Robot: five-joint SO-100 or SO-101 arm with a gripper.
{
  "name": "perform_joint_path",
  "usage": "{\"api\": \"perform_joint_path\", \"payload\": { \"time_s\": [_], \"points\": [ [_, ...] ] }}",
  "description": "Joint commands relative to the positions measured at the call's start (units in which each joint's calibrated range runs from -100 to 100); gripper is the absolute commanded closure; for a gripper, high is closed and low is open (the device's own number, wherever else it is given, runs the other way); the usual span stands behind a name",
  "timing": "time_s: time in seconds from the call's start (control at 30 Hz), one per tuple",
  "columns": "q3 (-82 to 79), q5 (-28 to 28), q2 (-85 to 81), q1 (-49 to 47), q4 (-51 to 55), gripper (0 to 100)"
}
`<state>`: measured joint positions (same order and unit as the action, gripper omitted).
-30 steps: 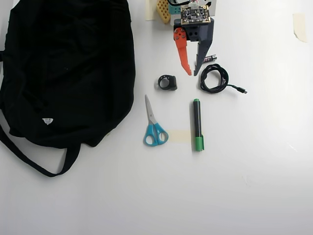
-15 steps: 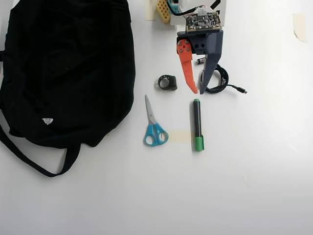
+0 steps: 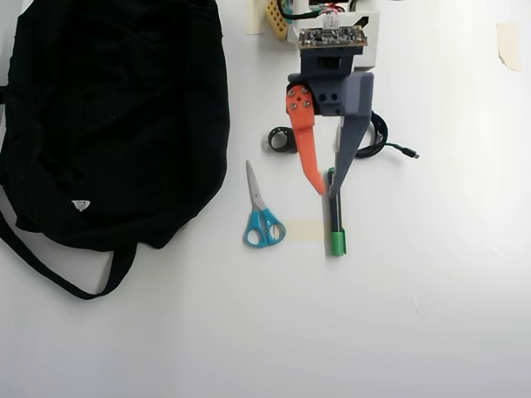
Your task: Put the green marker into the black bag
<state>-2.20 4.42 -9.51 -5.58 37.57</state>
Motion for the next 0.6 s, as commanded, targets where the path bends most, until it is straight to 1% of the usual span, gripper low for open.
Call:
{"api": "perform_joint_path", "payload": {
  "time_s": [0.0,0.3,0.57],
  "points": [
    [2.0,-0.1,1.8,-0.5,-8.5,98],
    [2.0,-0.1,7.3,-0.5,-21.5,98],
    [2.7,0.0,7.2,-0.4,-23.2,98]
  ]
}}
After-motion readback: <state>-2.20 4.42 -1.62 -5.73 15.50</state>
